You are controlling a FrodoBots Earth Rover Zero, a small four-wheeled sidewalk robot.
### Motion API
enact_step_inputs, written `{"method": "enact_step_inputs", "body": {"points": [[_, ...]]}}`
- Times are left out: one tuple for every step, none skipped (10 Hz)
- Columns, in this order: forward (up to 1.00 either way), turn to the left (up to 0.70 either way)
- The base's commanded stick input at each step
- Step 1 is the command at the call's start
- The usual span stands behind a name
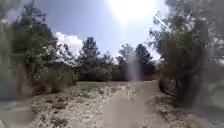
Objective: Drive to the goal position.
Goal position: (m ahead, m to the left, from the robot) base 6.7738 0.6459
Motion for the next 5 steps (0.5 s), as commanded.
{"method": "enact_step_inputs", "body": {"points": [[0.60,0.01],[0.60,0.01],[0.60,0.01],[0.60,0.01],[0.60,0.01]]}}
